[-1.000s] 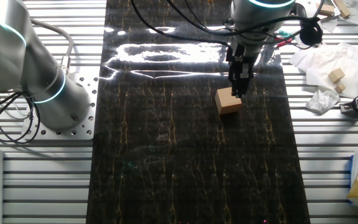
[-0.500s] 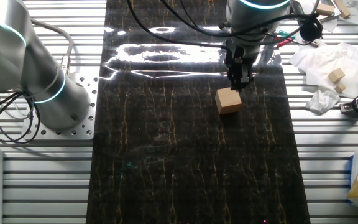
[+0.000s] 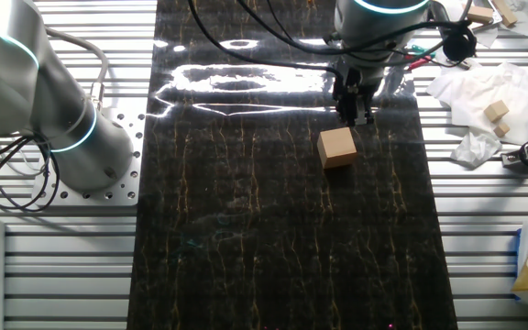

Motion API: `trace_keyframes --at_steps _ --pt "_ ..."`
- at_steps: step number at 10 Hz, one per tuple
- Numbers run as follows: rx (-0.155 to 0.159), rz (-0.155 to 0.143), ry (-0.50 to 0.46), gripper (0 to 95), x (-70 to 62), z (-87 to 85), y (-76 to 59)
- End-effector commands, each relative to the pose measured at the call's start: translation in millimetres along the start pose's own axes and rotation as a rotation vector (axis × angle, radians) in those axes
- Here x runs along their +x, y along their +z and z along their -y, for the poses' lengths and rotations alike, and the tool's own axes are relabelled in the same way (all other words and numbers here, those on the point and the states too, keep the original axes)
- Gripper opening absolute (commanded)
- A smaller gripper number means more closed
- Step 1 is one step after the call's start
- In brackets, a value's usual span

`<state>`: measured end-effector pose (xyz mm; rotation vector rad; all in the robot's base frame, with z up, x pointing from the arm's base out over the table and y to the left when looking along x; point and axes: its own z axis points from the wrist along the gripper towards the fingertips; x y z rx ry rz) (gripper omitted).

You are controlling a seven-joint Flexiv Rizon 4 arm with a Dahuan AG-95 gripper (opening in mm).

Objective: Approach and touch the side of the small block

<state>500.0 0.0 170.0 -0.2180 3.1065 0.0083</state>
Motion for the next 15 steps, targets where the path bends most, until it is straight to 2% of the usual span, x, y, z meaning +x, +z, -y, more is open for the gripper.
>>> trace_keyframes --at_steps 1,2,4,9,10,14,15 --pt "-0.002 -0.002 0.002 0.0 -0.1 0.0 -0.1" --pt "-0.002 -0.002 -0.002 0.0 -0.1 0.0 -0.1" --pt "-0.003 -0.001 -0.017 38.0 0.0 -0.2 -0.6" --pt "-0.010 0.003 -0.001 38.0 -0.1 -1.6 -0.6" --pt "-0.010 0.004 0.022 57.0 -0.1 -1.8 -0.6" --pt "-0.010 0.018 0.125 57.0 -3.2 -2.2 -1.5" --pt "-0.014 0.029 0.186 38.0 -8.2 -2.6 -1.8"
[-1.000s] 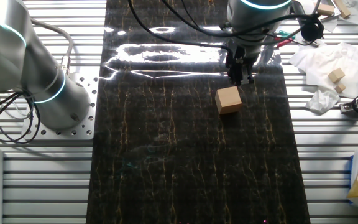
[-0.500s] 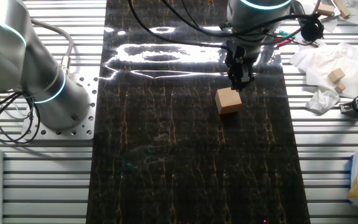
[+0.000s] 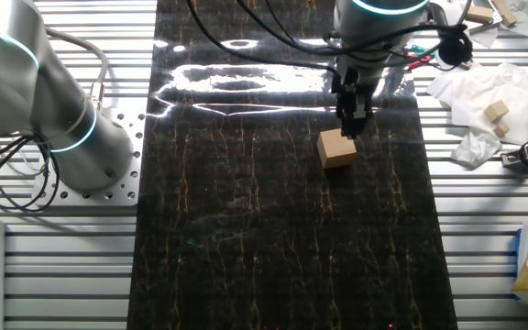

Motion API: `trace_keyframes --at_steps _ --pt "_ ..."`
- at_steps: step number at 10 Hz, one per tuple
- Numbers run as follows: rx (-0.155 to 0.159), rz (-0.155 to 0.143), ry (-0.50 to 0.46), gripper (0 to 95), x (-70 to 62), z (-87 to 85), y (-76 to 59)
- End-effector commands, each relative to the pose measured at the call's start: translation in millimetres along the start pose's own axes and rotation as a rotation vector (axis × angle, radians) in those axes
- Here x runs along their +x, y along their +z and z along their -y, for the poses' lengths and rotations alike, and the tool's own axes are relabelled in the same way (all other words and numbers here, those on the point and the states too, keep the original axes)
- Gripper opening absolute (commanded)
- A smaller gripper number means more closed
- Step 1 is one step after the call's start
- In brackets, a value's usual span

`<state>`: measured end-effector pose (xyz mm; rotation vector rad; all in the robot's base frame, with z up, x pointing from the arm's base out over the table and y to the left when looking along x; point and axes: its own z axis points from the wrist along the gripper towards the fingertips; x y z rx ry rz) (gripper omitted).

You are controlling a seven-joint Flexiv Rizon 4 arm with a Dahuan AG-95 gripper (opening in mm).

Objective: Approach and touch the side of the small block

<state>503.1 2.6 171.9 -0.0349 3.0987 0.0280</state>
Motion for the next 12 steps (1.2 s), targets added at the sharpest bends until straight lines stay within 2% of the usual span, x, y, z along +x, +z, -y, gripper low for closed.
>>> trace_keyframes --at_steps 1,2,3,4,5,6,7,8,10,11,12 --pt "-0.012 0.021 0.120 38.0 -8.1 -1.7 0.0" --pt "-0.025 0.024 0.158 38.0 -9.7 -2.1 -0.4" --pt "-0.064 0.033 0.236 38.0 -12.5 -2.4 -0.2" --pt "-0.087 0.046 0.269 57.0 -13.8 -2.2 0.3" --pt "-0.118 0.061 0.287 57.0 -16.2 -1.9 1.7" --pt "-0.137 0.088 0.291 76.0 -19.6 -1.1 6.0" --pt "-0.166 0.091 0.292 76.0 -20.2 -0.7 7.8" --pt "-0.223 0.132 0.303 95.0 -20.8 -0.5 9.1" --pt "-0.270 0.160 0.312 95.0 -20.8 -0.5 9.1" --pt "-0.333 0.184 0.324 95.0 -21.9 -0.6 9.6" --pt "-0.349 0.194 0.328 95.0 -23.1 -0.8 9.8"
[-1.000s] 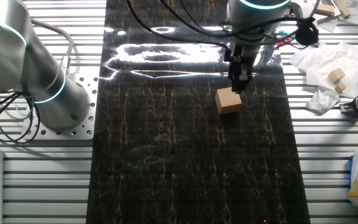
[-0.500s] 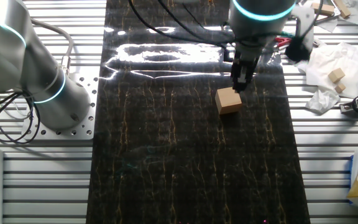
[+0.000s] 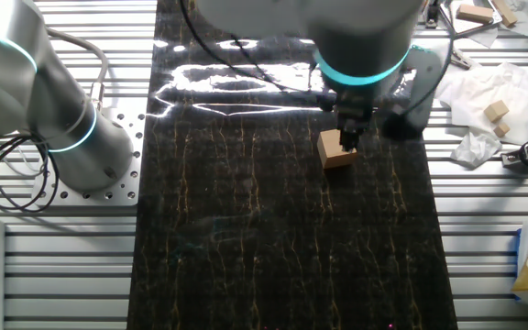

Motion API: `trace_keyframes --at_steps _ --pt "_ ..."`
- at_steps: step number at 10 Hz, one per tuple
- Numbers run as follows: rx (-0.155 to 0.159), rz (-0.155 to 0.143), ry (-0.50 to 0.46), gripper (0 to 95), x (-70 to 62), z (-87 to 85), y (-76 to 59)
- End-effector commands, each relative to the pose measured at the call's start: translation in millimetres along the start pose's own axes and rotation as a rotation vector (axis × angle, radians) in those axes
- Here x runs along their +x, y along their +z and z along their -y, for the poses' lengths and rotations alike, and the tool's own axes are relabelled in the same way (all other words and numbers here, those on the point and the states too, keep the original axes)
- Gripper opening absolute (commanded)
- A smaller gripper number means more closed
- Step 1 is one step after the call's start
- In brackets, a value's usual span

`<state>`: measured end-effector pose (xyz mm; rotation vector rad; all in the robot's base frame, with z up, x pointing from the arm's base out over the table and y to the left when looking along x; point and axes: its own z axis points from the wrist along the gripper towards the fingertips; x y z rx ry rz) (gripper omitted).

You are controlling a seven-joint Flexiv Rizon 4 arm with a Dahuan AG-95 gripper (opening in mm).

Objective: Approach and touch the side of the small block

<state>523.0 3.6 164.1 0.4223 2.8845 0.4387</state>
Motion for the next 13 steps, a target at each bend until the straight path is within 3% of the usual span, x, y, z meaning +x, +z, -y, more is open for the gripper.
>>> trace_keyframes --at_steps 1,2,3,4,5,6,8,9,10,11,12,13 --pt "-0.089 0.030 0.018 95.0 -3.9 -1.3 2.7" --pt "-0.116 0.034 0.007 95.0 -5.5 -1.7 4.5" --pt "-0.110 0.028 -0.046 95.0 -7.3 -2.7 5.3" --pt "-0.066 0.011 -0.144 76.0 -8.5 -3.3 6.0" --pt "0.069 -0.022 -0.297 76.0 -8.6 -3.3 6.4" --pt "0.153 -0.044 -0.373 76.0 -9.0 -3.8 6.5" --pt "0.233 -0.103 -0.400 76.0 -9.4 -4.2 6.4" --pt "0.285 -0.157 -0.416 76.0 -9.4 -4.2 6.4" --pt "0.304 -0.199 -0.423 76.0 -9.4 -4.3 6.4" --pt "0.334 -0.226 -0.444 76.0 -9.4 -4.2 6.6" --pt "0.353 -0.230 -0.459 76.0 -9.4 -4.1 6.8" --pt "0.451 -0.238 -0.554 76.0 -9.5 -4.0 7.0"
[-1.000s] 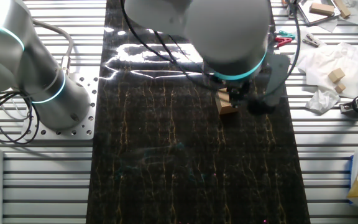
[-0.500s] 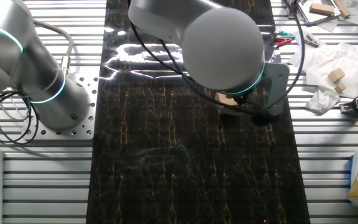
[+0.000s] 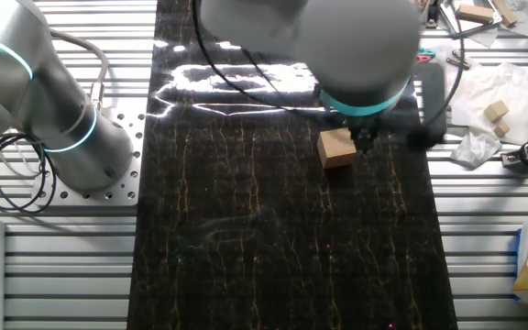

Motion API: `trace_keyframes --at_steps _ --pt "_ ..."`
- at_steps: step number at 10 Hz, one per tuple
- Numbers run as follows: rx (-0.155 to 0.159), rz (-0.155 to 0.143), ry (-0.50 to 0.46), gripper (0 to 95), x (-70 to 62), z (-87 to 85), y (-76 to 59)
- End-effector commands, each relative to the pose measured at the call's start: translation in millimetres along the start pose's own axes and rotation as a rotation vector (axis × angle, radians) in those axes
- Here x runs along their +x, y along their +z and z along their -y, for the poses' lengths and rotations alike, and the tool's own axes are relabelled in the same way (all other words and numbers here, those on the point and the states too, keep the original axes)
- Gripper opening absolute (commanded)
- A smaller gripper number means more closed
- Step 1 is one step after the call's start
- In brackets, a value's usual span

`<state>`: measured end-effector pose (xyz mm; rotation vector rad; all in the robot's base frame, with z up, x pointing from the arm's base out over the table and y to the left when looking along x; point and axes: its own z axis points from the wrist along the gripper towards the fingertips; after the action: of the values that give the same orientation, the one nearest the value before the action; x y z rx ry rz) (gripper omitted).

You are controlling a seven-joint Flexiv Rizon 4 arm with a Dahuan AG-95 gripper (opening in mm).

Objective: Approach and touch the side of the small block

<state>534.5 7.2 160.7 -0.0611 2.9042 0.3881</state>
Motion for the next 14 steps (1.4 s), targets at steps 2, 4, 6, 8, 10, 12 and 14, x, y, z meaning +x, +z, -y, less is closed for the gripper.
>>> trace_keyframes --at_steps 2,4,6,8,10,12,14 --pt "0.458 -0.305 -0.320 76.0 0.1 1.1 0.3" --pt "0.465 -0.270 -0.434 76.0 0.7 -2.6 3.3" --pt "0.505 -0.262 -0.602 76.0 1.7 -7.2 7.1" --pt "0.515 -0.243 -0.667 76.0 2.0 -8.6 7.6" --pt "0.522 -0.198 -0.760 57.0 2.0 -8.7 7.7" --pt "0.531 -0.175 -0.790 57.0 2.0 -8.7 7.7" --pt "0.540 -0.145 -0.836 57.0 2.0 -8.7 7.7"
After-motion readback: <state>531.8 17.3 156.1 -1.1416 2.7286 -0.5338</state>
